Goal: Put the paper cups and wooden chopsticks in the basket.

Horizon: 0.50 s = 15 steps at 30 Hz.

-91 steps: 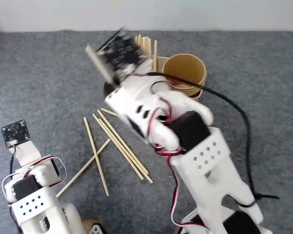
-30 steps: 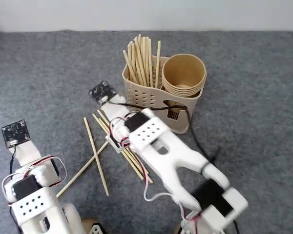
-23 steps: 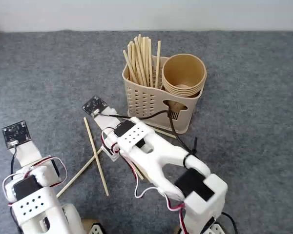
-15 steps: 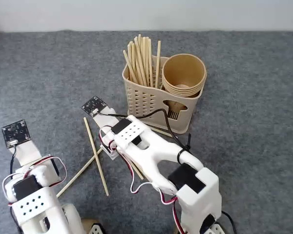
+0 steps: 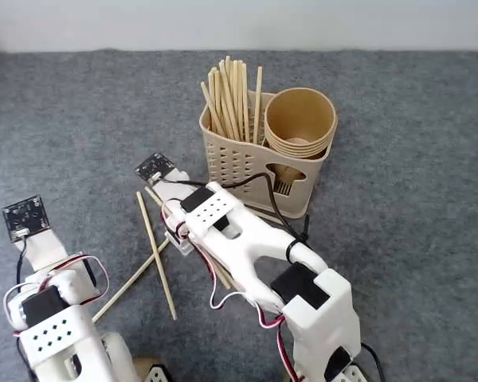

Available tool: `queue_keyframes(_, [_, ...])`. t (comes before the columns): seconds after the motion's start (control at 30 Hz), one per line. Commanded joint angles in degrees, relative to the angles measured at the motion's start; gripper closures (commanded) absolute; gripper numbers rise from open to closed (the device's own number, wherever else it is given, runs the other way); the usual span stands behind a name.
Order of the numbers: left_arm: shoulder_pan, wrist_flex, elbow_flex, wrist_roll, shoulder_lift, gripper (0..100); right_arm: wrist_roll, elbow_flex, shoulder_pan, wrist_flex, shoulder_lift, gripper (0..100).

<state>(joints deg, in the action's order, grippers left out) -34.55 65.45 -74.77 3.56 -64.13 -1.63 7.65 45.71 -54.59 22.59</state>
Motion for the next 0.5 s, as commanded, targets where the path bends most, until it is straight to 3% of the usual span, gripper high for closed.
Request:
queue_keyframes(0.0, [-0.35,-0.97,0.22,-0.44,-1.14,99,0.0,-1.32,0.4,-3.03,-5.32,99.0])
queue_keyframes(0.47, [-0.35,-0.97,0.22,-0.44,-1.14,99,-0.09,-1.41,0.4,-13.93,-39.16,99.1])
